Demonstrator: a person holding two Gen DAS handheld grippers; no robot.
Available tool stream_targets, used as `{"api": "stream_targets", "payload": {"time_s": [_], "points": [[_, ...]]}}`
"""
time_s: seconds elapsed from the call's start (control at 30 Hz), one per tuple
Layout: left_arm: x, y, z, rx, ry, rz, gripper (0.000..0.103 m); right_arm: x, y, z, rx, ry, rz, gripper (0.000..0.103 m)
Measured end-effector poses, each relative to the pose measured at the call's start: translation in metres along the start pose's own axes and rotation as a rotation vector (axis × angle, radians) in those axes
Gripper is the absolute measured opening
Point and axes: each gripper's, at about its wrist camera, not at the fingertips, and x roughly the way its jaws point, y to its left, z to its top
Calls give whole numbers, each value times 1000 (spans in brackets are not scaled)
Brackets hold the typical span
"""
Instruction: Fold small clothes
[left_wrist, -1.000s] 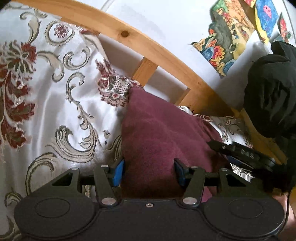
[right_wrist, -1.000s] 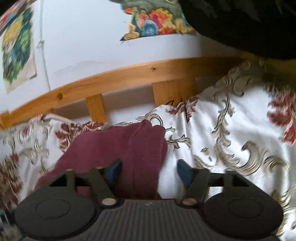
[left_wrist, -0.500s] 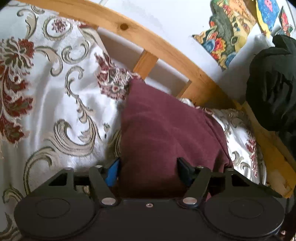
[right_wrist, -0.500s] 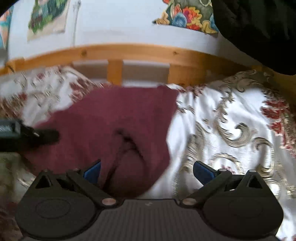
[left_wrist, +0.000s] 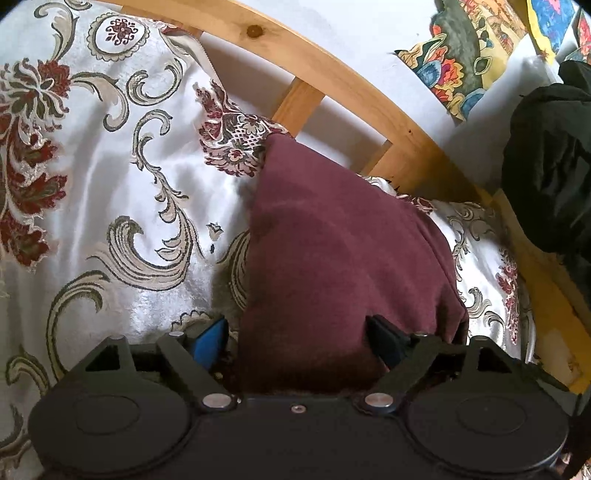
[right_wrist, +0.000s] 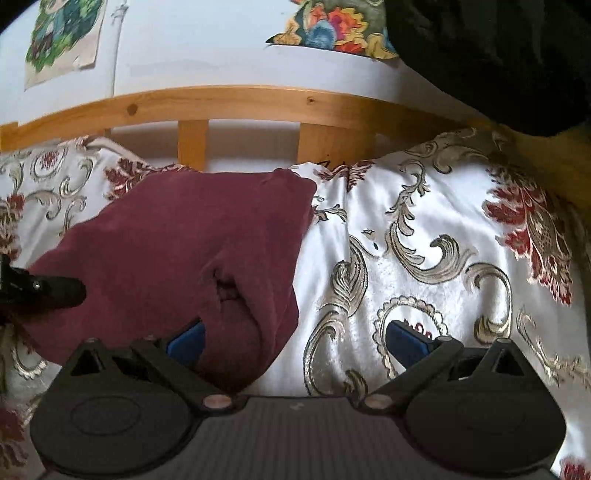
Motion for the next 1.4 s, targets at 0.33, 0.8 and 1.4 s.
{"api": "stream_targets", "payload": {"time_s": [0.33, 0.8, 1.4], "points": [[-24, -14, 14, 53, -8, 43, 99, -33, 1, 3, 67, -45, 9, 103], [-98, -43, 38, 217, -61, 107, 102, -101, 19, 20, 170, -188, 62, 103], [-230, -58, 41, 270, -274, 172, 102, -185, 52, 37, 190, -273, 133, 103]]}}
